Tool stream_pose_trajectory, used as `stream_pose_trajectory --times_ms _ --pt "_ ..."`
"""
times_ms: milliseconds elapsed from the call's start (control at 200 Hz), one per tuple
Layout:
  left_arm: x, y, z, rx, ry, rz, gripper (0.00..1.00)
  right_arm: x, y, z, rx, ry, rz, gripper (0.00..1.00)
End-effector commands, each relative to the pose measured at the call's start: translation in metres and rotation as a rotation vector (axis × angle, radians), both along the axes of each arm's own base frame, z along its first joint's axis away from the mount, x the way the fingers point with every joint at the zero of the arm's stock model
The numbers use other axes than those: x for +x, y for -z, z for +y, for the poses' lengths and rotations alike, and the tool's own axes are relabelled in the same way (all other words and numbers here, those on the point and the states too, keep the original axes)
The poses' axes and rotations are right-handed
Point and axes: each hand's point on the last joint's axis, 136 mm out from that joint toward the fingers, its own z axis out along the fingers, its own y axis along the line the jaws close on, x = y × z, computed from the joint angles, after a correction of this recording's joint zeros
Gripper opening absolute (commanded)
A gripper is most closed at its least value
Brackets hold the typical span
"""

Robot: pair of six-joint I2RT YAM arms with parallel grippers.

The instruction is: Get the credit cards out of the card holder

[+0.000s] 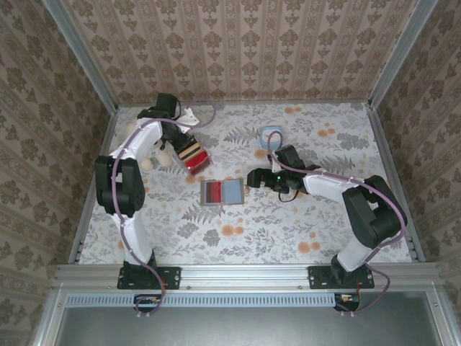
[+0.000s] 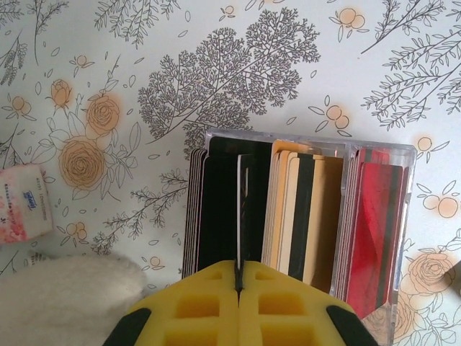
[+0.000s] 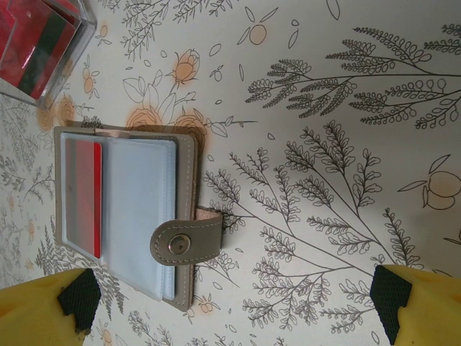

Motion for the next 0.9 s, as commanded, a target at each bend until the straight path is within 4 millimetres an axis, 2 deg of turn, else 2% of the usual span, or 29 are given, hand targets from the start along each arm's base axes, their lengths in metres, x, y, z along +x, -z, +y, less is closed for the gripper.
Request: stream_pose_trajectory --times_ms 0,140,255,360,515,600,685,770,895 --pt "0.006 -0.001 0.003 0.014 0.003 0.001 0.10 0.004 -0.004 0.003 0.021 -0.002 0.004 1.00" --pt "0.012 0.000 0.008 0.038 -0.029 -0.022 0.38 0.005 -0.006 0.004 0.021 -0.004 0.002 1.00" --pt "0.015 -0.002 0.012 0.053 -0.053 -0.031 0.41 0.004 -0.005 0.004 0.022 -0.003 0.006 1.00" --pt "0.017 -0.013 0.014 0.045 -0.099 -0.048 0.45 0.004 -0.005 0.004 0.022 -0.006 0.006 1.00" --pt "0.017 -0.039 0.014 -0.023 -0.218 -0.099 0.63 0.004 -0.012 0.002 0.017 -0.007 -0.014 1.00" --pt "0.015 -0.046 0.015 -0.073 -0.291 -0.113 0.70 0.004 -0.017 0.001 0.015 -0.008 -0.030 0.99" --pt "0.013 -0.045 0.011 -0.131 -0.338 -0.103 0.71 0.004 -0.021 0.000 0.012 -0.009 -0.041 0.99" --pt "0.012 -0.038 0.007 -0.183 -0.389 -0.067 0.67 0.005 -0.024 0.001 0.014 -0.011 -0.048 0.99" --pt "0.018 -0.017 0.008 -0.181 -0.444 -0.023 0.61 0.005 -0.022 0.001 0.014 -0.010 -0.041 0.99"
